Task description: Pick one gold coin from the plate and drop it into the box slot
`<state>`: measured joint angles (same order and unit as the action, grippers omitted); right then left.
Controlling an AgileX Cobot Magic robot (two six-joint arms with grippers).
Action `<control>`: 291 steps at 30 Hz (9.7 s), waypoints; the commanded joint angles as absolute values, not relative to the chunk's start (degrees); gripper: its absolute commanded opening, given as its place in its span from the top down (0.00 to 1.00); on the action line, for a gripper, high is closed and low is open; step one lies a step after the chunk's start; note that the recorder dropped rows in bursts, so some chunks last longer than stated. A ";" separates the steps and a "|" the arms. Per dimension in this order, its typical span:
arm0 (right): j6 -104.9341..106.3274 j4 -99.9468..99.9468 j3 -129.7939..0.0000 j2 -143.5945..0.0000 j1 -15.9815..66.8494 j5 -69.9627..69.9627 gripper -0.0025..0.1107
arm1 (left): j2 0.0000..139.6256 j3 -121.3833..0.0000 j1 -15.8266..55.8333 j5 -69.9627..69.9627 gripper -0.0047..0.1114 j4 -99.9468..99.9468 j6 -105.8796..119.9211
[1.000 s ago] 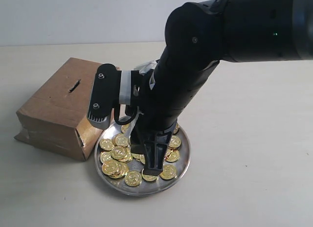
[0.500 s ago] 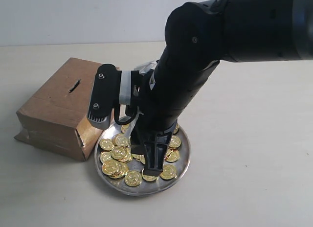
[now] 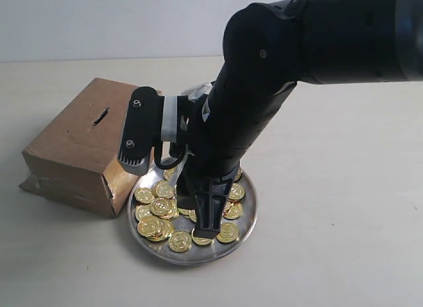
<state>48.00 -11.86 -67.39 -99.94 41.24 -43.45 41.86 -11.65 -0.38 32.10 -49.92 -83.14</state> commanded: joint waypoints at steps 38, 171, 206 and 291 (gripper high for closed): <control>48.00 -11.81 -67.91 -91.73 41.32 -43.01 0.75 | 84.53 -34.16 10.00 62.58 0.47 -91.25 -119.69; 8.99 4.84 -59.08 -86.63 41.32 -49.56 0.98 | 97.54 -47.30 20.64 5.50 0.75 -99.95 -101.90; 6.88 11.47 -58.97 -72.77 41.32 -30.00 0.98 | 50.78 -43.75 20.64 12.78 0.96 -99.95 -102.51; 7.41 0.99 -58.68 0.00 -2.82 -40.56 0.98 | 0.00 -33.30 1.10 15.78 0.96 -99.95 -102.11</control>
<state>7.68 1.16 -59.01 -0.21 -2.50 -40.49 0.14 -33.57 1.30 15.64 -100.03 -102.18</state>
